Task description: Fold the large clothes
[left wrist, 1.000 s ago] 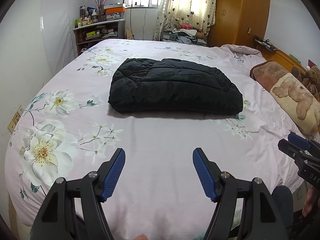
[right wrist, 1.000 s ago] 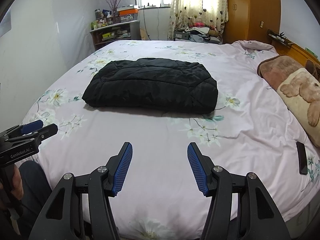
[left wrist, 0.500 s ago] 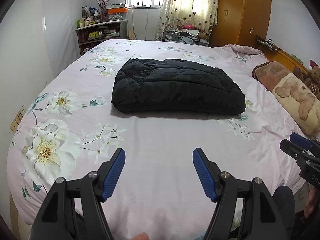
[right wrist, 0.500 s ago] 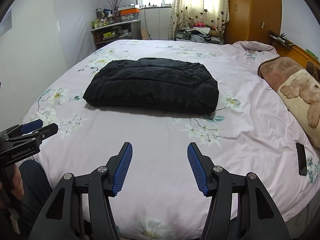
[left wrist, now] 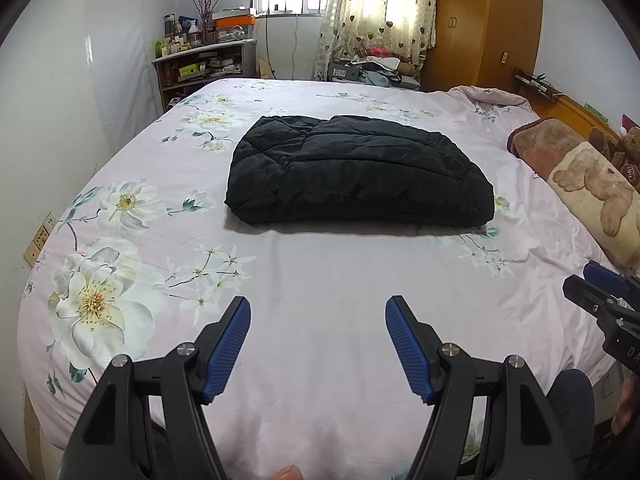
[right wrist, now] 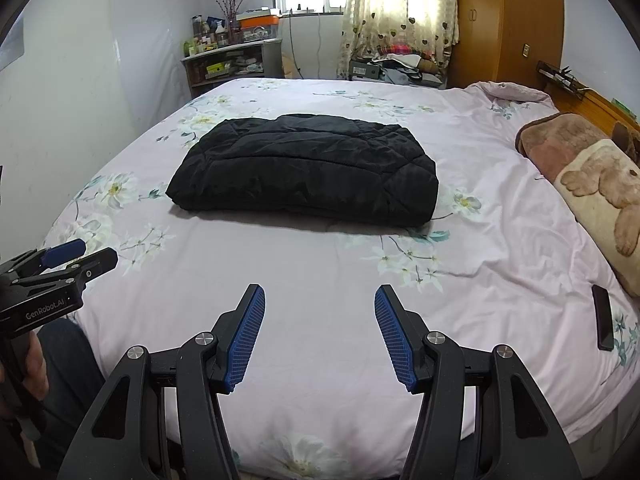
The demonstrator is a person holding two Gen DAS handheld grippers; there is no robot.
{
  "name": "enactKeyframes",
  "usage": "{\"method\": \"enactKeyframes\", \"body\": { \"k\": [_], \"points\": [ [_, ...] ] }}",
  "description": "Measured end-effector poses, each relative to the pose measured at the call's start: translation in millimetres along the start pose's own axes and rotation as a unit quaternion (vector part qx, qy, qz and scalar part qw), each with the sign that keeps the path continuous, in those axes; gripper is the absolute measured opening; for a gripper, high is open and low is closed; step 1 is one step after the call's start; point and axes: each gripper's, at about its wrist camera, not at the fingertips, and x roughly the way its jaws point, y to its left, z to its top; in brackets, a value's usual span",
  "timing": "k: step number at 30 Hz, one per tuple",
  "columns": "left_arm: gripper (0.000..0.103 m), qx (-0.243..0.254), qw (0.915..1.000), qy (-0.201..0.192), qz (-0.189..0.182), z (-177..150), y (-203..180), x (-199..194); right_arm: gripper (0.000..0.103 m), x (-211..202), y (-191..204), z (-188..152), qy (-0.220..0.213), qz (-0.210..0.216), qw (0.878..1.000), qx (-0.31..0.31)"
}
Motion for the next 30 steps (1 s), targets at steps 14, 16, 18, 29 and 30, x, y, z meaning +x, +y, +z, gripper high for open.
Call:
{"method": "enactKeyframes", "body": {
  "k": [14, 16, 18, 29, 30],
  "points": [
    [0.072, -0.001, 0.9999, 0.003, 0.012, -0.9, -1.1, -1.0, 0.058, -0.6, 3.4, -0.4, 0.000, -0.001, 1.000, 0.000],
    [0.072, 0.001, 0.9999, 0.000, 0.016, -1.1, -2.2, -1.7, 0.058, -0.8, 2.4, 0.0, 0.001, -0.001, 1.000, 0.000],
    [0.072, 0.002, 0.9999, 0.000, 0.016, -1.5, -3.0, -1.8, 0.058, -1.5, 1.7, 0.3, 0.000, -0.001, 1.000, -0.001],
    [0.072, -0.001, 0.9999, -0.002, 0.011, -1.9, -2.0, -2.7, 0.058, -0.7, 1.3, 1.0, 0.001, -0.001, 1.000, -0.002],
    [0.072, -0.001, 0.9999, -0.001, 0.012, -1.5, -3.6, -2.6, 0.058, -1.4, 1.0, 0.6, 0.000, 0.000, 1.000, -0.001]
  ]
}}
